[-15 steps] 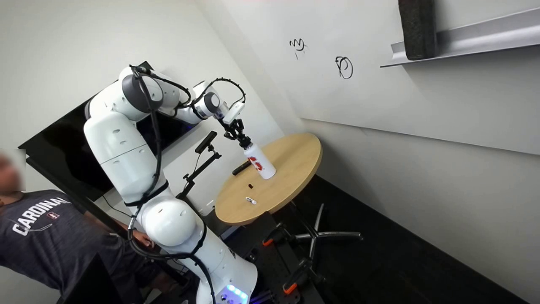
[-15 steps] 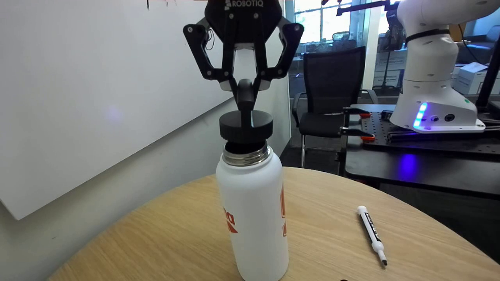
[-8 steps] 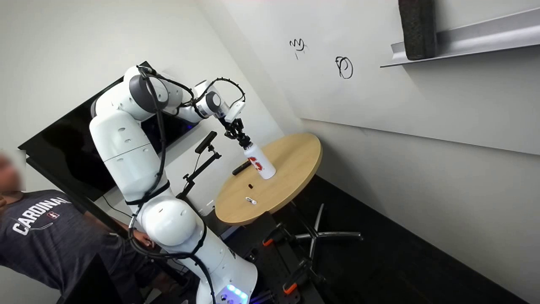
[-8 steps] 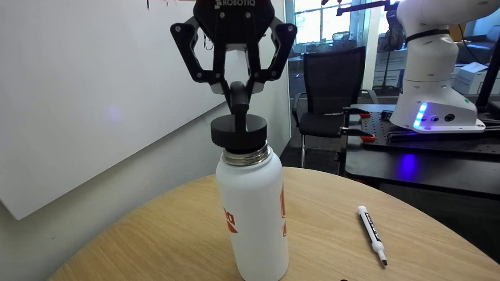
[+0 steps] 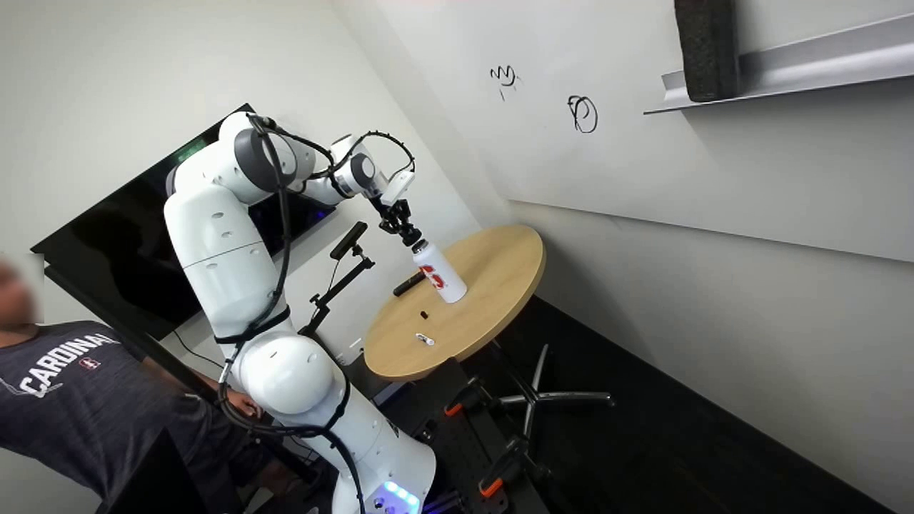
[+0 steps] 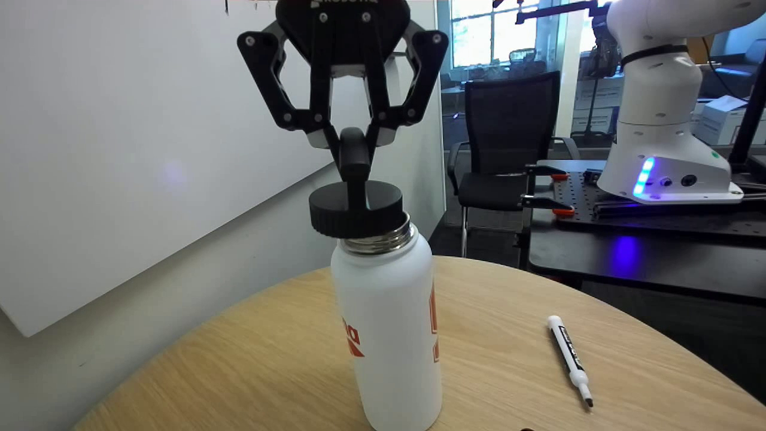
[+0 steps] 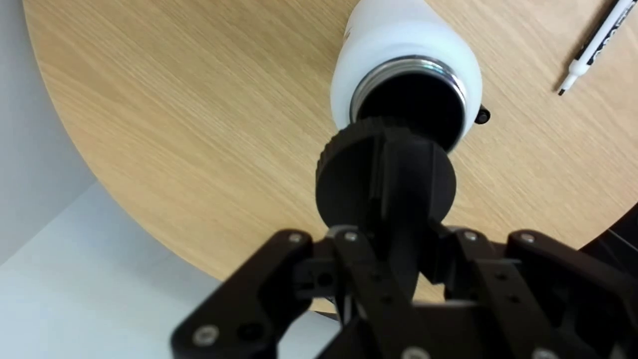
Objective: Pick up the black lid and put it on top of the white bottle
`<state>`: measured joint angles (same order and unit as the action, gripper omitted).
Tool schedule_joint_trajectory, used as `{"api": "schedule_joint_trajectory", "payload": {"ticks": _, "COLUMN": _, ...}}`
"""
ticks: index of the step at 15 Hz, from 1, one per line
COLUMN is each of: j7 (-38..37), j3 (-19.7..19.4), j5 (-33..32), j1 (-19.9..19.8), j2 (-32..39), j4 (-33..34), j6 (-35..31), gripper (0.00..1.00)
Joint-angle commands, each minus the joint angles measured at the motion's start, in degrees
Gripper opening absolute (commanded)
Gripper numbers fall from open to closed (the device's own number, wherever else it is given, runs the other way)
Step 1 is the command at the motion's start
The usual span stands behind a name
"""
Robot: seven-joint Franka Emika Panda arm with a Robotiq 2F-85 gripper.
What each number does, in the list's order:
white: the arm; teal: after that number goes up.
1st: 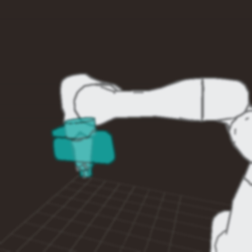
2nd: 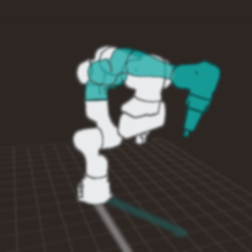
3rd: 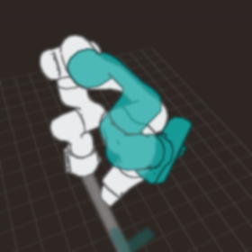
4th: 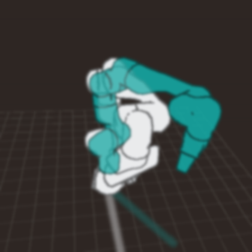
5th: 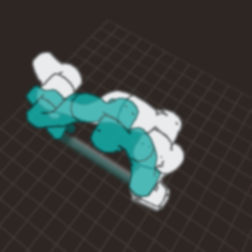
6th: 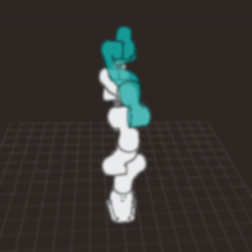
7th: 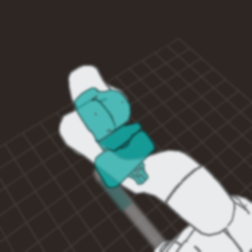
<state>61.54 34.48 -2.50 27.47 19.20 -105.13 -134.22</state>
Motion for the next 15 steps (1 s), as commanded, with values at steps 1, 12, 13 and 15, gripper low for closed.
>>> {"api": "schedule_joint_trajectory", "payload": {"ticks": 1, "j7": -2.3, "j3": -0.8, "j5": -1.7, "j1": 0.8, "j2": -1.2, "j4": 0.7, "j6": 3.1, "gripper": 0.04}}
{"api": "schedule_joint_trajectory", "payload": {"ticks": 12, "j7": -8.0, "j3": -1.8, "j5": -2.8, "j1": 1.0, "j2": -1.5, "j4": 0.4, "j6": 5.5, "gripper": 0.04}}
{"api": "schedule_joint_trajectory", "payload": {"ticks": 13, "j7": -8.4, "j3": -1.8, "j5": -2.7, "j1": 1.0, "j2": -1.5, "j4": 0.4, "j6": 5.8, "gripper": 0.04}}
{"api": "schedule_joint_trajectory", "payload": {"ticks": 15, "j7": -8.8, "j3": -1.6, "j5": -2.5, "j1": 1.1, "j2": -1.3, "j4": 0.4, "j6": 6.1, "gripper": 0.04}}
